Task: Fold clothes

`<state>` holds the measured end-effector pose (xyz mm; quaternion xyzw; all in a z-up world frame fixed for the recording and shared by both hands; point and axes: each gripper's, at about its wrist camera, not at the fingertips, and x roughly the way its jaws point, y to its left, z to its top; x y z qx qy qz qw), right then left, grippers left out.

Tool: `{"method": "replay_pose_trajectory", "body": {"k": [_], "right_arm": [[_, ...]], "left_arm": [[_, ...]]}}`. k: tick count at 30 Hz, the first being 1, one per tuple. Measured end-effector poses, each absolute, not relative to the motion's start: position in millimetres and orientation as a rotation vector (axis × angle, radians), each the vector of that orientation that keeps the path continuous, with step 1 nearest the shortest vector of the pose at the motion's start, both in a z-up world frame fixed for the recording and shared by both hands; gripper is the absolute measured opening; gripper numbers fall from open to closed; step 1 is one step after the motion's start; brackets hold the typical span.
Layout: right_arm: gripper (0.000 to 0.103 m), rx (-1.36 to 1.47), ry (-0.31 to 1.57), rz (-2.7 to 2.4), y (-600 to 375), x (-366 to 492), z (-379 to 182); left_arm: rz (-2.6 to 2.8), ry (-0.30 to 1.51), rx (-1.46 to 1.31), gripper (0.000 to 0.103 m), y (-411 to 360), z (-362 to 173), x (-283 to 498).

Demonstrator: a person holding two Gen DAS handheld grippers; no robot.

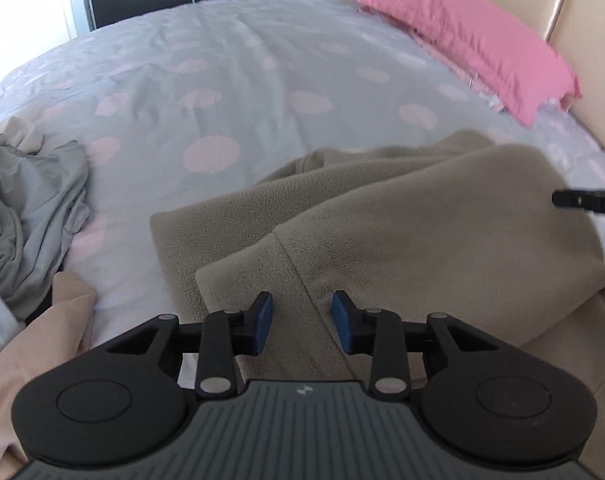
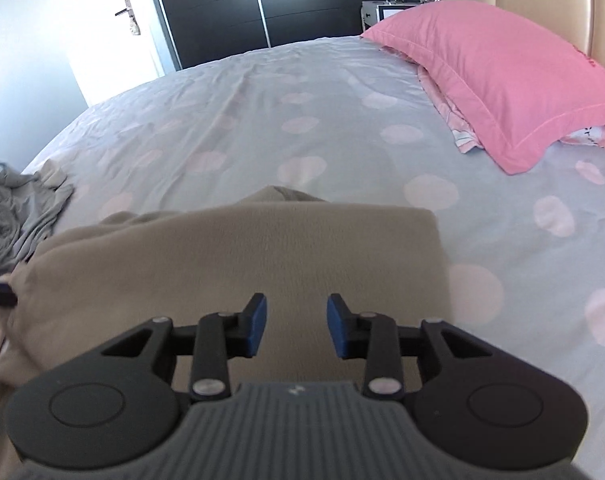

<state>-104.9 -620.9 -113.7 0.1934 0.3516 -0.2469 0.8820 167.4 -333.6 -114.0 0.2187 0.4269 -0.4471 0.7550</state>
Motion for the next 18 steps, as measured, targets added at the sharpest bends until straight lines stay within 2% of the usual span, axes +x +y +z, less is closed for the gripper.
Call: {"method": "replay_pose_trajectory", "body": {"k": [8,13,18], "right_arm": [[0.036,0.351,0.853,-0.517,-634.8,-66.7,-161.3],[0.036,0.393,0.846,-0.506,-643.3,-66.0,-163.0],[0.036,0.335,0.846,-0.543,-627.6,-73.4,-149.9]], "left_arm": [[-0.977,1.003,0.568,0.031,-359.9,-159.2,180.9],[-0.995,1.005,0.553,0.031,-354.9,-154.2,183.5],[-1.011,0.922,0.553,0.031,-329.8,-127.5,159.6]]}}
